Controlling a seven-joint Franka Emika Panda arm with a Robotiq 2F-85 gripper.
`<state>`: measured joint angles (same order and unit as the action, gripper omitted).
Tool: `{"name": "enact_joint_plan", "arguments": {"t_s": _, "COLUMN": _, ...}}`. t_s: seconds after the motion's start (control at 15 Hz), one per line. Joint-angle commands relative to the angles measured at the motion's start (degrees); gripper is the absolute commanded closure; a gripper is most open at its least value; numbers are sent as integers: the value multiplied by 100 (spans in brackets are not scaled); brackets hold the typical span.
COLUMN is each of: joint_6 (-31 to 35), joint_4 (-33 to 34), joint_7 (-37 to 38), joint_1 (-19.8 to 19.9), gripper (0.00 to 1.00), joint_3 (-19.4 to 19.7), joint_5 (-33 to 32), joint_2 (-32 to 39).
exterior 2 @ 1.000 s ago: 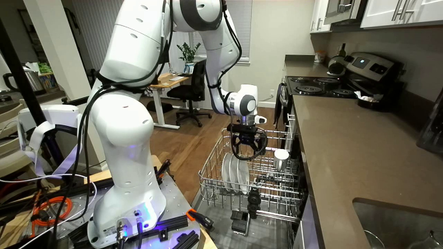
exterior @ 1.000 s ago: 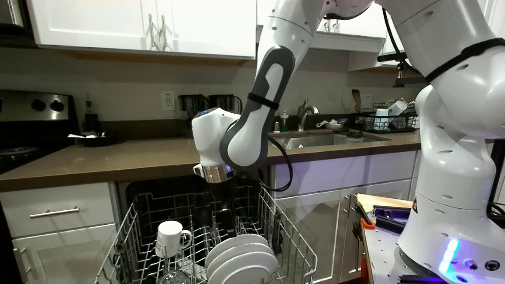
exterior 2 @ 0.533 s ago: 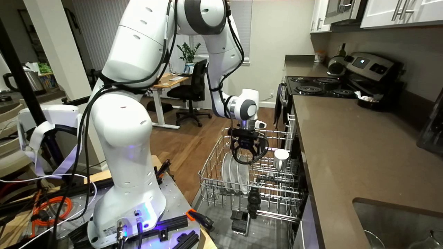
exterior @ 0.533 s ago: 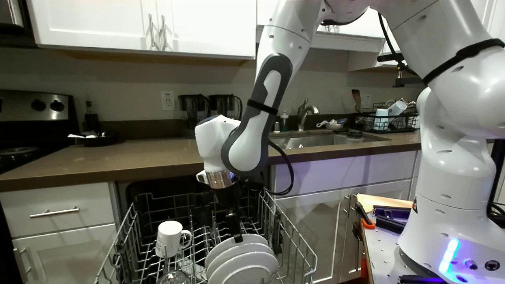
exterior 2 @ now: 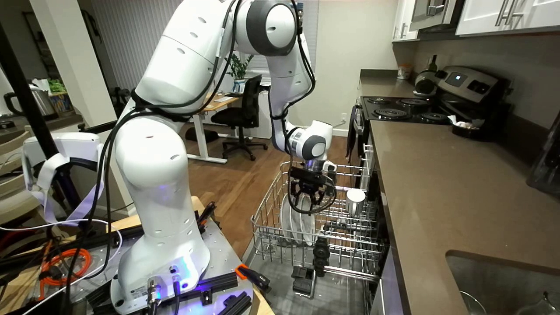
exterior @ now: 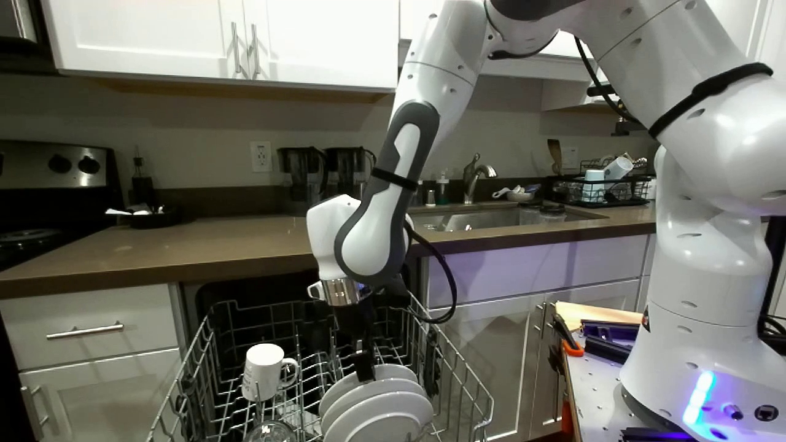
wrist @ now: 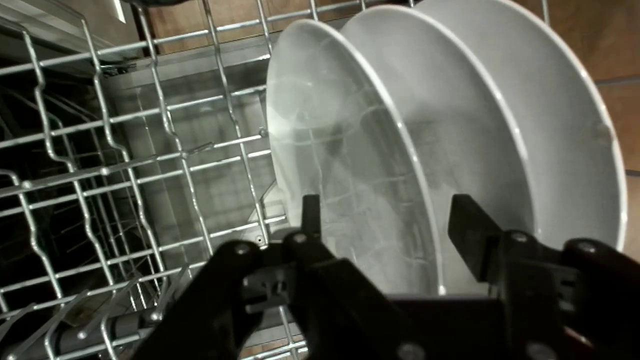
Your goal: Remove the plate from the dishwasher and put it on the counter top
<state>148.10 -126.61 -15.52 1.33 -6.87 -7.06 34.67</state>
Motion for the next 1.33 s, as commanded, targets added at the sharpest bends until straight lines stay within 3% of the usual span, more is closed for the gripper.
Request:
{"name": "enact_joint_plan", "arguments": {"t_s": 0.0, "joint_6": 2, "joint_4": 161, "joint_7": -557, "joint_1": 413, "gripper": 63, "joint_3": -363, "joint_5": 459, "joint_2": 190}}
{"name": "enact_joint_plan", "arguments": {"t_s": 0.27, "joint_6": -54, "joint_4": 268, "joint_7": -822, "joint_1": 621, "gripper": 89, "joint_3": -539, "joint_5": 654, "joint_2": 280}}
{"name": "enact_joint_plan", "arguments": {"t_s": 0.4, "joint_6": -212, "joint_4": 360, "joint_7": -972, "joint_1": 738, "gripper": 98, "joint_3": -610, "joint_5": 741, "joint_2": 294}}
{"name": "enact_joint_plan", "arguments": {"t_s": 0.8, "joint_6": -822, "joint_4": 569, "joint_7": -1281, "joint_1": 984, "gripper": 96, "joint_3": -740, "joint_5": 1076, "joint_2": -14}}
{"name": "enact_joint_plan", "arguments": {"t_s": 1.27, "joint_6": -1499, "joint_4": 683, "joint_7": -1234, "joint_1": 852, "gripper": 96, "joint_3": -654, "joint_5": 1285, "joint_2": -498}}
